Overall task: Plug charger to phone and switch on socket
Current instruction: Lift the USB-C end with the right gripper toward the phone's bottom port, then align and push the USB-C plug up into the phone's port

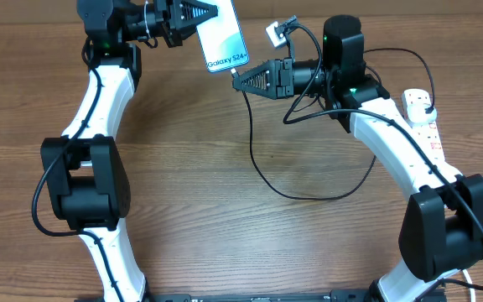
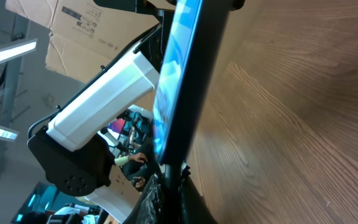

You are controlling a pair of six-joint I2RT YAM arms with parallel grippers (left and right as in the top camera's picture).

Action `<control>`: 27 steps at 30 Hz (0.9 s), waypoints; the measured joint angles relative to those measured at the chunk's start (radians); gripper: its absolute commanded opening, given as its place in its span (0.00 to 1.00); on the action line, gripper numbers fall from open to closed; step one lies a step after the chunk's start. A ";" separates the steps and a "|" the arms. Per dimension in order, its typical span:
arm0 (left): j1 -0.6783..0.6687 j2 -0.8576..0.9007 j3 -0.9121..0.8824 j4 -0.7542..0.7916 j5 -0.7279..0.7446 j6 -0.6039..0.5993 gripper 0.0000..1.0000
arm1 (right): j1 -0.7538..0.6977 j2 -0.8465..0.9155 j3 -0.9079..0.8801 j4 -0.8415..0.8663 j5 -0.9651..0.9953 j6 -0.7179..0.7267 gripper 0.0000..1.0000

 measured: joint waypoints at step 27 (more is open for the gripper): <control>-0.006 0.000 0.000 0.001 -0.121 -0.042 0.04 | -0.015 0.000 0.000 0.114 0.061 0.176 0.04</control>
